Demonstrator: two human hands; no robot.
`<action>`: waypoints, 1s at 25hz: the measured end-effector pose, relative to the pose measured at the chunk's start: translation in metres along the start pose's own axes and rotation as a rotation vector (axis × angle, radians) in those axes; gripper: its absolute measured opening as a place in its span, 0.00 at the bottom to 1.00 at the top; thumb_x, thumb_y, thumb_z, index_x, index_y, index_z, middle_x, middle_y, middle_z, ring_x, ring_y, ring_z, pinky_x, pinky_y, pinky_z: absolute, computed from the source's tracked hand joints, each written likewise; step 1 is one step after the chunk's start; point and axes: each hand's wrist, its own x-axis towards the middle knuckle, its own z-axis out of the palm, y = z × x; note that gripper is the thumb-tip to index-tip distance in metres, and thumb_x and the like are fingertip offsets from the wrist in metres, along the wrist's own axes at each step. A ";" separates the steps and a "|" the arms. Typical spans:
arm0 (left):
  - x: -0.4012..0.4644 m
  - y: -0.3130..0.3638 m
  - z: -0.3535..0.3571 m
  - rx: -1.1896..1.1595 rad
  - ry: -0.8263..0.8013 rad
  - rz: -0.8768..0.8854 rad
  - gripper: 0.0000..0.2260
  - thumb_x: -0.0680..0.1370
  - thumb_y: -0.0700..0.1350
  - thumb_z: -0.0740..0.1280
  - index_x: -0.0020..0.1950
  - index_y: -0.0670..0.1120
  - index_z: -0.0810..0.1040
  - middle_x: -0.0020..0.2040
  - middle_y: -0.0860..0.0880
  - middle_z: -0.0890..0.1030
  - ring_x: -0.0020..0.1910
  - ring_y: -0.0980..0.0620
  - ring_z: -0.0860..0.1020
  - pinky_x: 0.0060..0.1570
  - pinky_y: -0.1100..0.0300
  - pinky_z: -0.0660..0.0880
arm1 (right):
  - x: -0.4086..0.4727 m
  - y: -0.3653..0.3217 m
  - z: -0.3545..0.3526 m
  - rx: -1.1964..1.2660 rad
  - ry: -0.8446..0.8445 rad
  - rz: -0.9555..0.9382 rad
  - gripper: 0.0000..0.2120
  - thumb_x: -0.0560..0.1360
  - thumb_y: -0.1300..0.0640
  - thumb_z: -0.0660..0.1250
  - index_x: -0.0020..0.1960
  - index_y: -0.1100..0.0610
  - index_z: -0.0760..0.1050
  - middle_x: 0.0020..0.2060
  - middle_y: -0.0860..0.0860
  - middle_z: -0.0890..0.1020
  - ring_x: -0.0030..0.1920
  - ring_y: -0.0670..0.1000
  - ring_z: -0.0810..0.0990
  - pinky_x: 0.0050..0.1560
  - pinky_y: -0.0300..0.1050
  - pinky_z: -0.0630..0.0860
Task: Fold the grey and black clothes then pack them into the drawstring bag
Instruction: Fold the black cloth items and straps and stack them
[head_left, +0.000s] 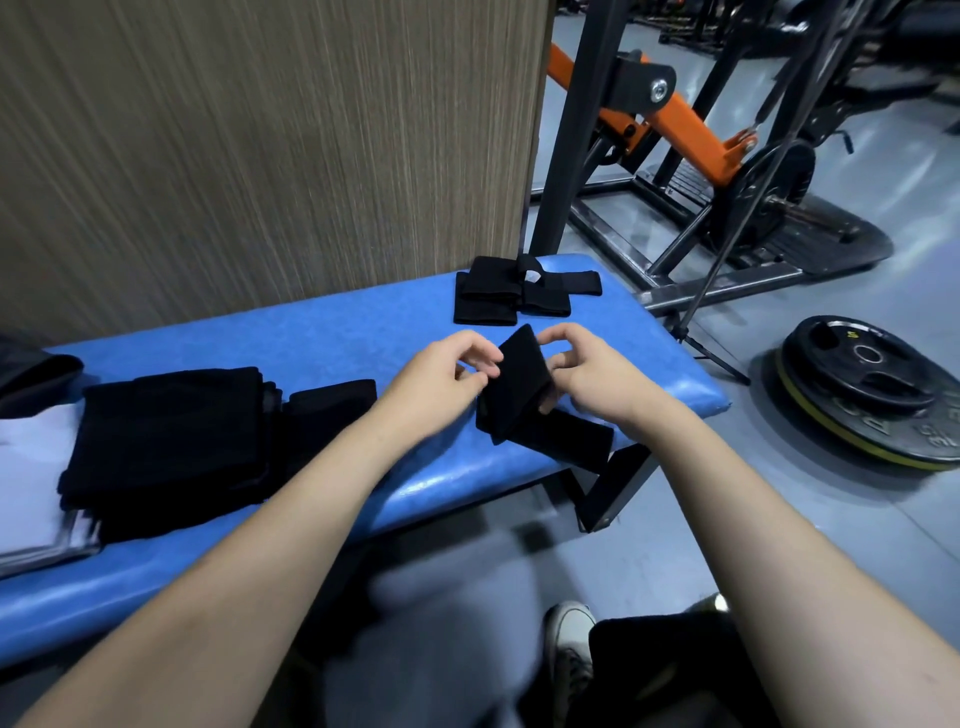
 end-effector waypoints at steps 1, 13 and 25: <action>0.000 -0.002 0.004 0.083 -0.028 0.010 0.10 0.78 0.39 0.65 0.53 0.52 0.79 0.49 0.57 0.83 0.45 0.54 0.80 0.48 0.57 0.76 | 0.000 0.002 -0.003 -0.062 0.031 0.021 0.17 0.77 0.67 0.57 0.63 0.54 0.67 0.41 0.56 0.83 0.36 0.51 0.84 0.27 0.28 0.66; 0.002 -0.006 0.015 0.243 -0.063 -0.075 0.15 0.76 0.46 0.72 0.61 0.52 0.74 0.58 0.52 0.75 0.45 0.56 0.75 0.50 0.62 0.70 | -0.008 0.001 -0.005 -0.038 -0.120 0.108 0.10 0.78 0.63 0.63 0.57 0.59 0.65 0.33 0.59 0.83 0.32 0.60 0.84 0.26 0.45 0.73; 0.001 0.012 0.010 -0.293 -0.078 -0.249 0.28 0.73 0.72 0.60 0.52 0.50 0.81 0.47 0.50 0.85 0.51 0.48 0.82 0.54 0.49 0.77 | -0.004 -0.005 0.015 0.245 -0.101 -0.184 0.27 0.80 0.57 0.66 0.75 0.51 0.60 0.42 0.51 0.84 0.43 0.53 0.83 0.48 0.51 0.76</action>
